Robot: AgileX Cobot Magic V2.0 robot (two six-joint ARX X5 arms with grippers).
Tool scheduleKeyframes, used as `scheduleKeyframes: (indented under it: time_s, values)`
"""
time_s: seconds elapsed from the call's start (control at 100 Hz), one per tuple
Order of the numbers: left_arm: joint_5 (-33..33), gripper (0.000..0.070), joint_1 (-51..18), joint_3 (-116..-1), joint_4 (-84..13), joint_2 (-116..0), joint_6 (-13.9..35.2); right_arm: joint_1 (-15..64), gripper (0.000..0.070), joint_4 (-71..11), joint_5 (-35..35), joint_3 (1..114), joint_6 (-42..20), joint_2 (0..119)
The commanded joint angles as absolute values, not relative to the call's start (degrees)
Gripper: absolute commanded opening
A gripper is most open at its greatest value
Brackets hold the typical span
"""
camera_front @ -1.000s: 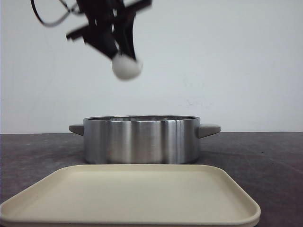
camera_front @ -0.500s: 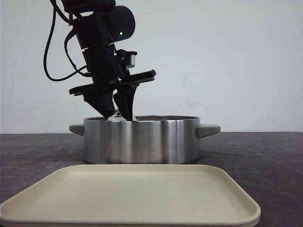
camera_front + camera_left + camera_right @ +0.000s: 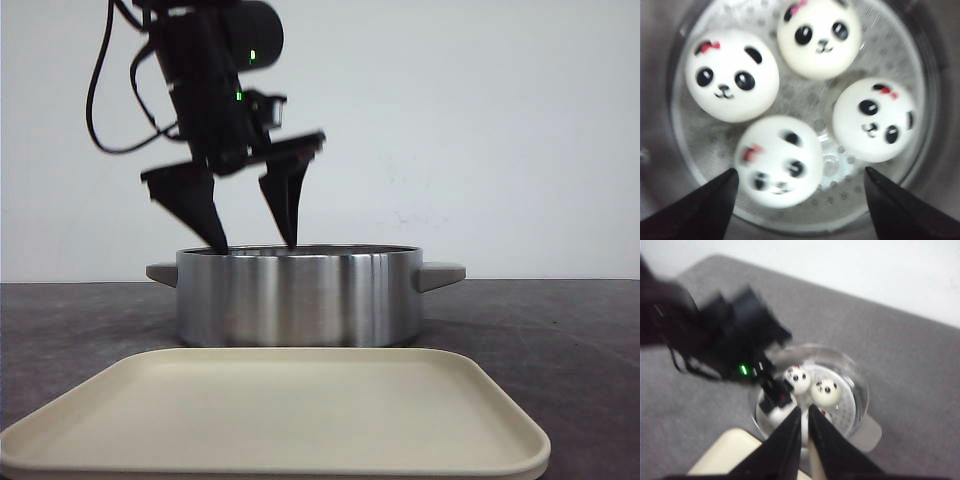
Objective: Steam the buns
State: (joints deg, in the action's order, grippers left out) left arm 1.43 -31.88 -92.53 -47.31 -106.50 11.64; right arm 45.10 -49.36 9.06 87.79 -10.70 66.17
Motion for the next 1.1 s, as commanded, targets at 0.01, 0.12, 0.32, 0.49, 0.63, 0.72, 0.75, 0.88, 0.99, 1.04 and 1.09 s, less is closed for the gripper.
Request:
scheduleKeyframes:
  time_s: [0.01,0.12,0.32,0.49,0.63,0.72,0.75,0.88,0.99,1.04,1.09]
  values:
    - [1.4,0.0441,-32.1,-94.9,-47.9,-103.9,11.2,45.6,0.0016,-47.6,9.1,86.2,-10.0,67.1]
    - [1.5,0.0306,-32.2,-94.8,-48.0,-97.8,11.9,45.6,0.0016,-43.7,9.3,80.9,-10.0,67.0]
    - [-0.9,0.0255,-34.2,-93.5,-49.9,-81.5,10.1,45.7,0.0016,-32.9,10.6,68.8,-10.0,66.2]
    - [-5.7,0.0142,-34.9,-89.4,-48.6,-67.6,11.4,48.1,0.0016,-16.3,10.6,58.5,-10.1,65.4]
    - [-9.4,0.005,-34.9,-82.2,-47.3,-57.1,11.4,51.0,0.0016,-7.6,10.6,52.6,-10.3,65.5]
    - [-10.4,0.001,-34.9,-76.0,-46.4,-50.8,11.4,53.3,0.0016,-3.4,10.7,50.3,-10.5,65.5]
    - [-10.5,0.001,-34.9,-73.8,-46.0,-48.8,11.4,53.9,0.0016,-2.2,10.8,49.9,-10.4,65.5]
    - [-10.5,0.001,-34.9,-63.6,-43.6,-40.9,11.4,55.6,0.0016,1.1,10.8,49.6,-10.3,65.5]
    - [-10.5,0.001,-34.9,-57.2,-43.9,-36.4,13.4,55.8,0.0016,3.4,10.5,49.6,-10.3,65.5]
    - [-10.5,0.001,-34.9,-55.3,-44.3,-35.1,14.8,55.8,0.0016,3.7,10.4,49.6,-10.5,65.5]
    - [-10.5,0.0011,-34.9,-54.3,-45.0,-34.2,15.8,55.8,0.0016,3.9,10.5,49.6,-10.5,65.5]
